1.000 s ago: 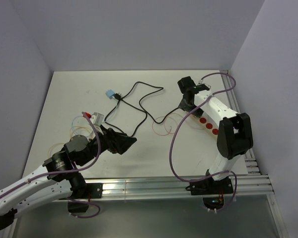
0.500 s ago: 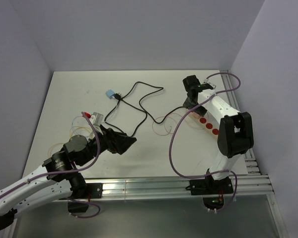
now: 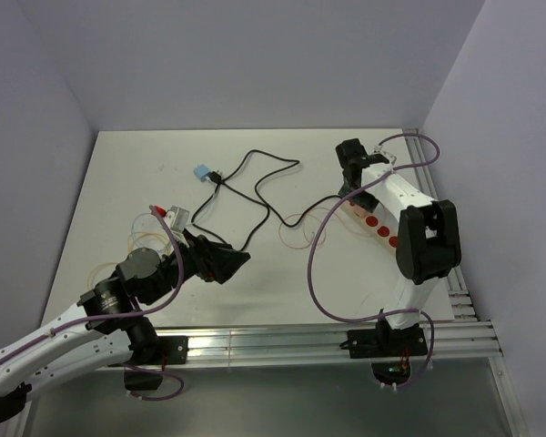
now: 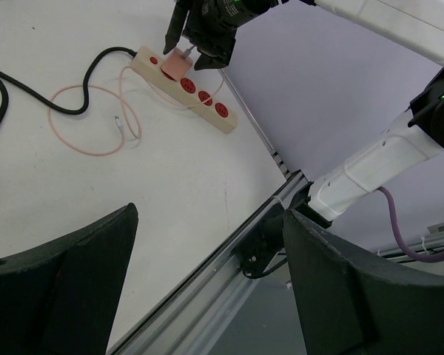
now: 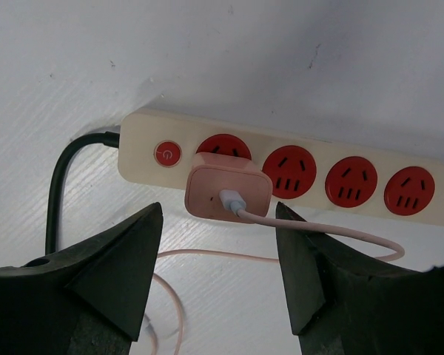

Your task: Insert the plug

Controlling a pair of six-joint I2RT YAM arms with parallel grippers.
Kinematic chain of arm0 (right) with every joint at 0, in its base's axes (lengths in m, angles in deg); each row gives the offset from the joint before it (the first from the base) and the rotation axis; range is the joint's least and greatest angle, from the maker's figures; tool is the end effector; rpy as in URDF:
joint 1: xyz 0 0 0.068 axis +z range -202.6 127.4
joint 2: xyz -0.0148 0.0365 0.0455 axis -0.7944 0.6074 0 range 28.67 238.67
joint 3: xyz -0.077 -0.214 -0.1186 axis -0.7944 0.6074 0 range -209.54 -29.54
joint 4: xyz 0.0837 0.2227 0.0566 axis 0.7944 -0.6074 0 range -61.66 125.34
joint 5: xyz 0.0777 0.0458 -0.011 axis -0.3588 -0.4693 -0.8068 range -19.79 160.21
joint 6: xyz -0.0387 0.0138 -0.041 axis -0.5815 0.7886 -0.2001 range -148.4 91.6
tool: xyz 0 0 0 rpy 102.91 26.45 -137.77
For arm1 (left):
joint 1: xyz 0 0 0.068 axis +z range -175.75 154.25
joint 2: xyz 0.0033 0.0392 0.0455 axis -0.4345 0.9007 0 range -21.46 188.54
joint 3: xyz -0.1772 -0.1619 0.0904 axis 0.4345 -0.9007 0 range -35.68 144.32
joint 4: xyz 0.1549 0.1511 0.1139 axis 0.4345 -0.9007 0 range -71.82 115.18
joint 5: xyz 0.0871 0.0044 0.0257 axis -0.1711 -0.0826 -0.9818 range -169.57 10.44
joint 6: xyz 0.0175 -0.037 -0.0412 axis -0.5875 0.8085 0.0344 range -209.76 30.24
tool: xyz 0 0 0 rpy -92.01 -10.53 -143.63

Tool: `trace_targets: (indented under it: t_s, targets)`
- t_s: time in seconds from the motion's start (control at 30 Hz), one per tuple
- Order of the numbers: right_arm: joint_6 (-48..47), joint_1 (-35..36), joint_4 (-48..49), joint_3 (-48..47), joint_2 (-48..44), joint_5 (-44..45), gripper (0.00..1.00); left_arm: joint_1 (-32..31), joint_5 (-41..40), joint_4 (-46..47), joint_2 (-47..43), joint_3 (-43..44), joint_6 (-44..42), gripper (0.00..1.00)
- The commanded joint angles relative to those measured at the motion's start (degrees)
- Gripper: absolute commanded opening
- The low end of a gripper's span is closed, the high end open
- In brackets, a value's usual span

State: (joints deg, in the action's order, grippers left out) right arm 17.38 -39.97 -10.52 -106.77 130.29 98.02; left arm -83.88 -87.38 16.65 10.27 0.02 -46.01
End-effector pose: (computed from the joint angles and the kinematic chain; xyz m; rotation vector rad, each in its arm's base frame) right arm 0.3346 0.0550 0.2124 0.8455 2.4497 -0.3398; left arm 0.0823 -0.1218 0.3099 0.1124 1.7999 -1.2130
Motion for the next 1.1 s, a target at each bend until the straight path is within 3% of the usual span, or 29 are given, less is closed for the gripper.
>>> trace_targets:
  t_s: [0.0, 1.07]
  targets:
    - [0.27, -0.58, 1.22, -0.02, 0.15, 2.95, 0.69, 0.21, 0.34, 0.19, 0.18, 2.44, -1.03, 0.85]
    - [2.74, 4.87, 6.49, 4.46, -2.48, 14.81, 0.69, 0.21, 0.69, 0.89, 0.09, 1.56, -1.12, 0.85]
